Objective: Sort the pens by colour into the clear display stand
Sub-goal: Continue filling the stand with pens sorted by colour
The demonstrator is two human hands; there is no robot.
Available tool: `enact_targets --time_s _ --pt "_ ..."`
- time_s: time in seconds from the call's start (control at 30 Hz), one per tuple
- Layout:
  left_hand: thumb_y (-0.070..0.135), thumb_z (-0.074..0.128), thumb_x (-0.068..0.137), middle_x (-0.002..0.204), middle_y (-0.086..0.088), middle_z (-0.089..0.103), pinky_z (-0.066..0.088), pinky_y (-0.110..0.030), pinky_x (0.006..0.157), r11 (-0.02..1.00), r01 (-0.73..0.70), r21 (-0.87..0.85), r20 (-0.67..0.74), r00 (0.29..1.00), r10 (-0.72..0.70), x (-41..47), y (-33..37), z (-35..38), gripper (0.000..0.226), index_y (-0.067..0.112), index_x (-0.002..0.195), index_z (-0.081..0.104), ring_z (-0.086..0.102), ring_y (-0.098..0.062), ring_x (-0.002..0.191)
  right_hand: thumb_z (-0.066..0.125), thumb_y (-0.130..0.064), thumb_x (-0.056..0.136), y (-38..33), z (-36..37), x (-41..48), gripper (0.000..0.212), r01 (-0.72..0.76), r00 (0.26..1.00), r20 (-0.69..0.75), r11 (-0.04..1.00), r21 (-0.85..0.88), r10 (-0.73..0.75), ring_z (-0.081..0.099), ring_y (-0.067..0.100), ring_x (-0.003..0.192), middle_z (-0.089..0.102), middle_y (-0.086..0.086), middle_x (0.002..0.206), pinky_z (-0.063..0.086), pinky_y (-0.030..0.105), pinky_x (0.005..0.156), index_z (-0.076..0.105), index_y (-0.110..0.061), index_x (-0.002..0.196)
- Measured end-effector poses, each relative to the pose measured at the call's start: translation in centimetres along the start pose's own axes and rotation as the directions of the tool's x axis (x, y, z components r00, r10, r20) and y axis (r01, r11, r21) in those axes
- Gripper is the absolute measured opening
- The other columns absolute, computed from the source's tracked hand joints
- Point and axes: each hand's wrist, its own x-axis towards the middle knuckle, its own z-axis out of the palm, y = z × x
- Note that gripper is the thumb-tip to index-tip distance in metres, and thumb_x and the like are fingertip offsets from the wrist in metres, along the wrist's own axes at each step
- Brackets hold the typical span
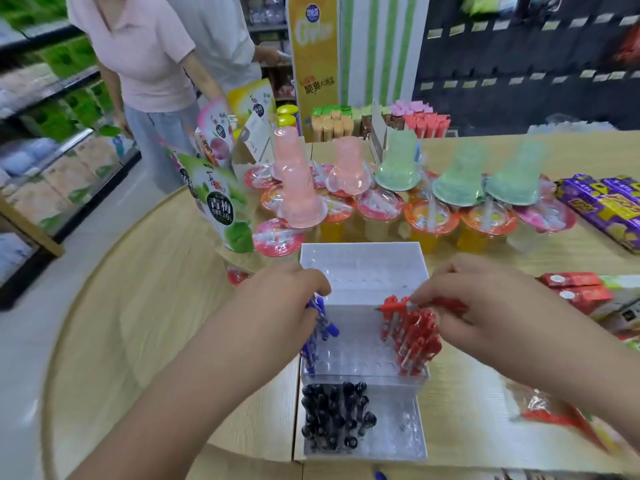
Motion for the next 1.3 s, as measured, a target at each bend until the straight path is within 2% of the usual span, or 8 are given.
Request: enact_targets --time_s 0.13,0.33,0.57,0.73,0.97,1.1,1.23,1.3 --pt "0.016 0.049 0.095 0.113 0.009 0.059 0.049 -0.032 0.087 0.999 -0.001 0.032 0.039 0.999 0.000 1.8 -0.8 0.8 0.033 0.031 0.122 0.059 0.055 -0.012 0.104 0.054 -0.027 0.090 -0.3 0.4 2.7 0.032 0.053 0.996 0.081 0.993 -0.110 -0.044 0.056 0.005 0.102 0.060 -0.019 0.109 0.046 0.024 0.085 0.061 -0.040 0.119" --pt "0.016 0.053 0.089 0.099 0.011 0.062 0.051 -0.037 0.081 1.000 0.006 0.025 0.112 0.994 -0.009 2.5 -2.0 1.9 0.018 0.028 0.098 0.064 0.059 -0.013 0.093 0.054 -0.030 0.091 0.3 1.8 3.6 0.018 -0.014 0.991 0.135 0.997 -0.071 0.024 0.057 0.004 0.091 0.063 -0.016 0.100 0.046 0.022 0.075 0.061 -0.036 0.107" --pt "0.010 0.053 0.091 0.109 0.005 0.054 0.050 -0.039 0.086 0.979 -0.132 0.156 0.233 0.968 0.094 4.3 -2.0 2.3 0.023 0.024 0.107 0.064 0.056 -0.020 0.103 0.060 -0.032 0.088 0.5 2.1 4.7 0.012 0.006 0.983 0.185 0.997 -0.074 0.008 0.057 0.004 0.094 0.057 -0.016 0.098 0.047 0.024 0.082 0.065 -0.034 0.099" --pt "0.011 0.052 0.094 0.115 0.000 0.051 0.051 -0.039 0.086 0.928 -0.266 0.260 0.358 0.919 0.163 5.5 -2.2 2.1 0.025 0.021 0.113 0.063 0.057 -0.026 0.104 0.051 -0.029 0.091 0.3 1.6 5.3 0.024 0.023 0.968 0.251 0.993 -0.114 0.006 0.056 0.009 0.097 0.052 -0.013 0.110 0.046 0.026 0.083 0.061 -0.034 0.112" --pt "0.019 0.051 0.095 0.113 0.006 0.054 0.047 -0.036 0.090 0.966 -0.245 0.082 0.333 0.920 0.206 4.8 -3.3 2.1 0.023 0.025 0.111 0.066 0.055 -0.016 0.106 0.046 -0.026 0.094 0.4 1.4 5.3 0.029 0.068 0.963 0.269 0.989 -0.128 -0.032 0.053 0.006 0.107 0.052 -0.016 0.116 0.042 0.021 0.087 0.054 -0.036 0.120" --pt "0.020 0.051 0.095 0.110 0.009 0.055 0.045 -0.029 0.090 0.980 -0.199 -0.011 0.233 0.952 0.196 4.2 -3.5 2.7 0.022 0.027 0.111 0.063 0.052 -0.010 0.104 0.051 -0.034 0.095 1.1 1.6 4.8 0.021 0.059 0.970 0.239 0.995 -0.082 -0.038 0.051 0.000 0.095 0.056 -0.020 0.107 0.039 0.015 0.081 0.053 -0.037 0.115" --pt "0.024 0.060 0.090 0.097 0.016 0.059 0.050 -0.026 0.080 0.980 -0.087 -0.181 0.151 0.982 0.115 3.8 -4.0 2.9 0.012 0.031 0.100 0.057 0.055 -0.003 0.091 0.057 -0.040 0.092 1.7 1.9 4.7 0.013 0.064 0.969 0.244 0.995 -0.071 -0.045 0.045 -0.003 0.079 0.056 -0.021 0.094 0.036 0.011 0.070 0.057 -0.037 0.106" --pt "0.025 0.064 0.088 0.088 0.018 0.057 0.047 -0.015 0.068 0.967 -0.051 -0.250 0.132 0.987 0.086 3.5 -4.4 3.0 0.014 0.034 0.096 0.055 0.055 0.000 0.082 0.061 -0.041 0.090 2.0 2.1 4.7 0.013 0.048 0.973 0.227 0.998 -0.051 -0.036 0.047 -0.007 0.076 0.058 -0.022 0.090 0.037 0.009 0.069 0.060 -0.037 0.102"
